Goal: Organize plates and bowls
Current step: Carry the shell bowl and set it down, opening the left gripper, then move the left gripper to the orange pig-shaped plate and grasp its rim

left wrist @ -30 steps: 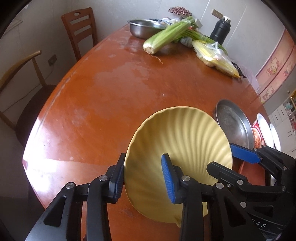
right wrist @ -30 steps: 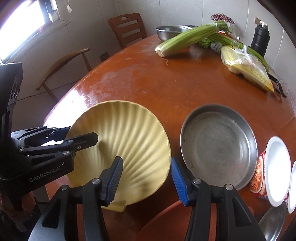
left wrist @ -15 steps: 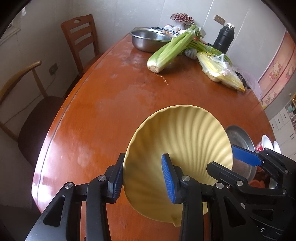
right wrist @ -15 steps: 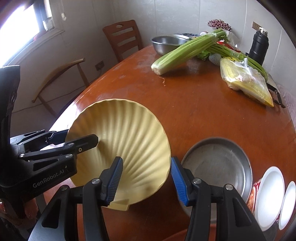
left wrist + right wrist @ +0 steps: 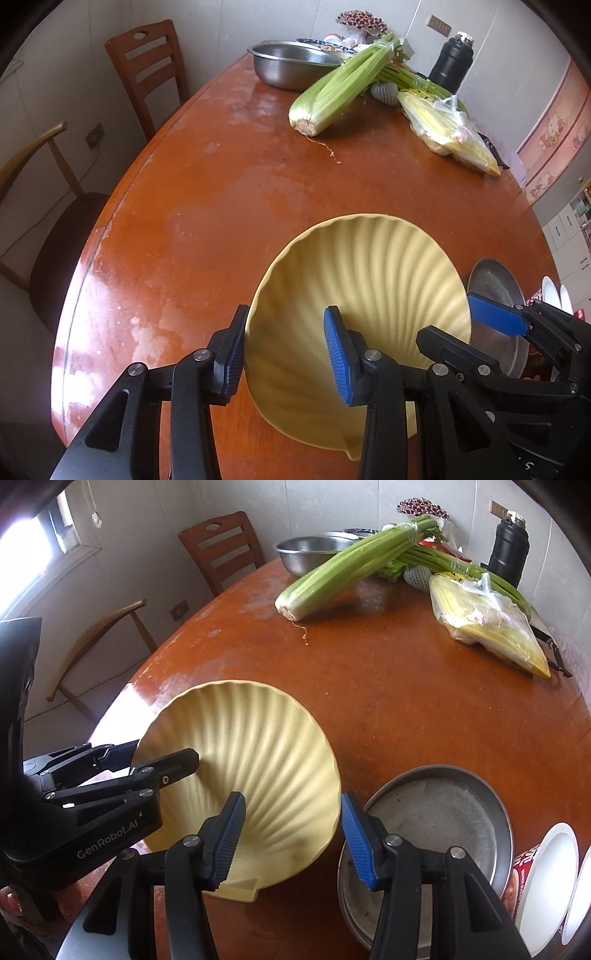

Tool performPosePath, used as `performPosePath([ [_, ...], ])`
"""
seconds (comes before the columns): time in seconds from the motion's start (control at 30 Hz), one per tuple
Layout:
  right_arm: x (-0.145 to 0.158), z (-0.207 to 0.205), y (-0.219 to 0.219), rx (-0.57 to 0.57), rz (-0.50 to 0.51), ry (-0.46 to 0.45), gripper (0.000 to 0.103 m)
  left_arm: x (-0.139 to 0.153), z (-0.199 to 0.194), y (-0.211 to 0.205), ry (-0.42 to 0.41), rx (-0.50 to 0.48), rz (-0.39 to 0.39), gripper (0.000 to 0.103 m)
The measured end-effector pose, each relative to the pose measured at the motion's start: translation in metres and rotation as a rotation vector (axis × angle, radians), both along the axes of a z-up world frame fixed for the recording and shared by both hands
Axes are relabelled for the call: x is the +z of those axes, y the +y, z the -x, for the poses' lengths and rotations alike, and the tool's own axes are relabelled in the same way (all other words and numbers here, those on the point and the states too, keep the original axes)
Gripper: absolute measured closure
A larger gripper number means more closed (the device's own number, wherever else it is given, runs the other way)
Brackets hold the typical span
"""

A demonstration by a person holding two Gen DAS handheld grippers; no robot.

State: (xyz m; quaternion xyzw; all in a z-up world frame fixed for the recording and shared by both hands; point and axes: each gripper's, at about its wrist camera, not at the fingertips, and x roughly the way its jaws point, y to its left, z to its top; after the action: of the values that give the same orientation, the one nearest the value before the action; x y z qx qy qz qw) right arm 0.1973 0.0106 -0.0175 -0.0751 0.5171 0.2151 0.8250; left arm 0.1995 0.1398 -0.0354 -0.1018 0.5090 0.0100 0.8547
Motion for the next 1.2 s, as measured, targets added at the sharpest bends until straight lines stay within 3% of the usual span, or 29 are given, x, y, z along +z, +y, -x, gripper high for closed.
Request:
performPosePath([
  [0.43, 0.006, 0.004, 0.001, 0.003, 0.010, -0.037, 0.049, -0.002, -0.001, 0.013, -0.011, 0.058, 0.013, 0.060],
  [0.63, 0.031, 0.015, -0.019, -0.013, -0.032, -0.088, 0.049, 0.024, 0.015, 0.020, -0.061, 0.088, 0.015, 0.060],
  [0.9, 0.064, 0.053, -0.072, -0.060, -0.087, -0.144, 0.046, 0.061, 0.055, -0.022, -0.146, -0.016, 0.025, 0.049],
  [1.2, 0.065, 0.108, -0.120, -0.083, -0.109, -0.144, 0.046, 0.059, 0.095, -0.087, -0.127, -0.142, 0.016, 0.049],
])
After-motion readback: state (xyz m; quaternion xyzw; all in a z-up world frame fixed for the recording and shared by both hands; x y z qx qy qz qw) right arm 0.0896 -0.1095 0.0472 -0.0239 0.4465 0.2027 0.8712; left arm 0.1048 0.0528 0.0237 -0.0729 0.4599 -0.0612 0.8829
